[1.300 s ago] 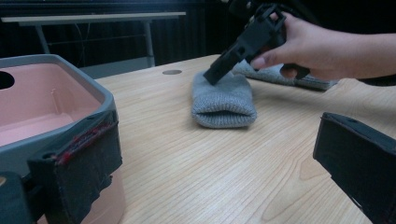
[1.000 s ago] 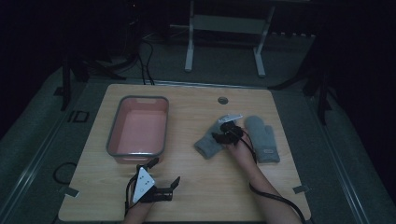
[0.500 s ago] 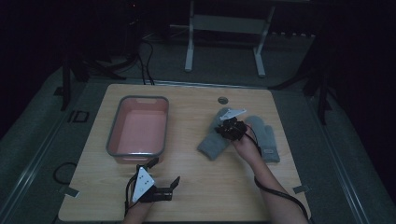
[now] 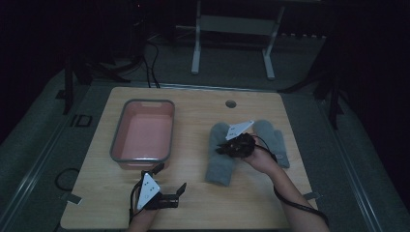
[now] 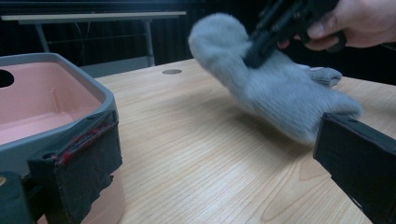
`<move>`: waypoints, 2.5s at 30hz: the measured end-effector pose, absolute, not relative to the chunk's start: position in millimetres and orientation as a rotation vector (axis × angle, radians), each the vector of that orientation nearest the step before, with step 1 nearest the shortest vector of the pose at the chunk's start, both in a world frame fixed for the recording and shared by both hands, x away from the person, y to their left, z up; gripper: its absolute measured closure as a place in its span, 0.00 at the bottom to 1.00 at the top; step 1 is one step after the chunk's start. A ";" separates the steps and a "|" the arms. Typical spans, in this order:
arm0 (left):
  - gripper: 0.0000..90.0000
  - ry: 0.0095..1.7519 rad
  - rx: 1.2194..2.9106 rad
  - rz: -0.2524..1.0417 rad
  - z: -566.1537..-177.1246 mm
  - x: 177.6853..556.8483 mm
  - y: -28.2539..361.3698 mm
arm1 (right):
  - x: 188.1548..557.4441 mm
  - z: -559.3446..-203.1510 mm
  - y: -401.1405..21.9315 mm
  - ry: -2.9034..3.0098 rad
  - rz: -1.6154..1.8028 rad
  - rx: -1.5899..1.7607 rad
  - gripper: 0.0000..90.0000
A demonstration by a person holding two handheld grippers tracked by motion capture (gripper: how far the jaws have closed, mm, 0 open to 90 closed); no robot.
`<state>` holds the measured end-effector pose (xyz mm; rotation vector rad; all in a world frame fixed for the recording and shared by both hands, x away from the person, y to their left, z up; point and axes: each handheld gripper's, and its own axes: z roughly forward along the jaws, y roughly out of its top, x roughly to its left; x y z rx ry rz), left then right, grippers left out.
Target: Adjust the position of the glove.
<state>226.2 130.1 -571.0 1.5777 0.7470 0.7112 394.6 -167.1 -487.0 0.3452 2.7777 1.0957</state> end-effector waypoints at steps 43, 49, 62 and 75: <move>0.01 0.751 1.586 0.711 -570.6 226.3 129.4 | 407.1 -537.5 -185.8 2.759 0.923 0.533 0.97; 0.01 0.752 1.583 0.710 -570.7 226.2 129.5 | 420.2 -537.5 -173.3 2.803 0.943 0.463 0.97; 0.01 0.751 1.581 0.707 -570.8 226.3 129.8 | 428.1 -523.5 -167.3 2.838 0.907 0.437 0.84; 0.01 0.752 1.580 0.703 -570.8 226.2 129.6 | 406.2 -481.5 -232.9 2.512 1.105 0.844 0.46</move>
